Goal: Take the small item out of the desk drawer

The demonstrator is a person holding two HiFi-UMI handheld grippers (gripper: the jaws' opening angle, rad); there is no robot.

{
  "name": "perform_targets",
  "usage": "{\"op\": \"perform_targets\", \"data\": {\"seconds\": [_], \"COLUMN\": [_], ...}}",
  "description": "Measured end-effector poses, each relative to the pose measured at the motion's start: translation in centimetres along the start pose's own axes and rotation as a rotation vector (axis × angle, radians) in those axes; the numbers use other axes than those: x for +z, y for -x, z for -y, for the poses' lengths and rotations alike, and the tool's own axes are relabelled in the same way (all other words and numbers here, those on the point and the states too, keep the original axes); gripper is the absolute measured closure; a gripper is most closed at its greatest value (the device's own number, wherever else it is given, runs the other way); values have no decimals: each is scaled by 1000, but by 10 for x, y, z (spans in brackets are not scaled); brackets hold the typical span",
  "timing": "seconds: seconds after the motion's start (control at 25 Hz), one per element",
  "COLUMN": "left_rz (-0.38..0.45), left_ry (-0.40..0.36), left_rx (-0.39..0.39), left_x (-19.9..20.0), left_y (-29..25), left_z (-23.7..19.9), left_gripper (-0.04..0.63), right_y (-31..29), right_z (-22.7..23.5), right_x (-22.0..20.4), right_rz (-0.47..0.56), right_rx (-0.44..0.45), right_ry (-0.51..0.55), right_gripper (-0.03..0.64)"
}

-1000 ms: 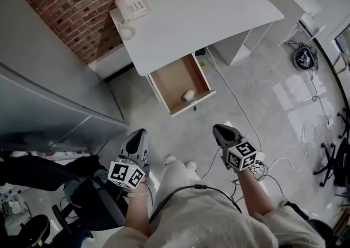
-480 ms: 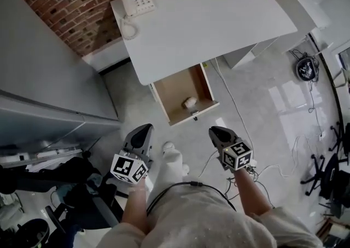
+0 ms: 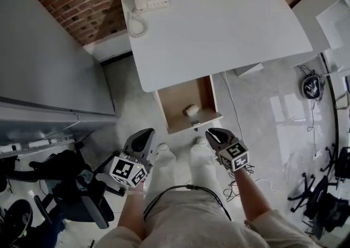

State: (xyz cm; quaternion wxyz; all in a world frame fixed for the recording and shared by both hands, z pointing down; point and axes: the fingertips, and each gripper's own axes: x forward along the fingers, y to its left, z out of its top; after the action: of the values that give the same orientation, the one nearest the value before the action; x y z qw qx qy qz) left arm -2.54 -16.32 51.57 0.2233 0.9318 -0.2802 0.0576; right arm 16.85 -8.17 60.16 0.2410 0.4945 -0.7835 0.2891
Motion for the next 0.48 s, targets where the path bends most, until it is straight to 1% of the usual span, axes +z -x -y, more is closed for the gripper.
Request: {"op": "perform_targets", "data": {"seconds": [0.08,0.32,0.48], "left_rz": [-1,54,84], "left_ry": [10,57,77], "left_rx": [42,233,297], "left_x": [-6,-20,-30], "left_y": [-7,-23,-42], "left_z": [-3,-10,1], "left_gripper": [589,591,589], "right_y": [-12,-44,-59], "right_z": [11,43,66], "right_x": [1,0,-12], "right_rz": [-32,-107,-163], "right_rx": [42,174,238], "right_ry": [46,123,149], "right_gripper": [557,552,550]}}
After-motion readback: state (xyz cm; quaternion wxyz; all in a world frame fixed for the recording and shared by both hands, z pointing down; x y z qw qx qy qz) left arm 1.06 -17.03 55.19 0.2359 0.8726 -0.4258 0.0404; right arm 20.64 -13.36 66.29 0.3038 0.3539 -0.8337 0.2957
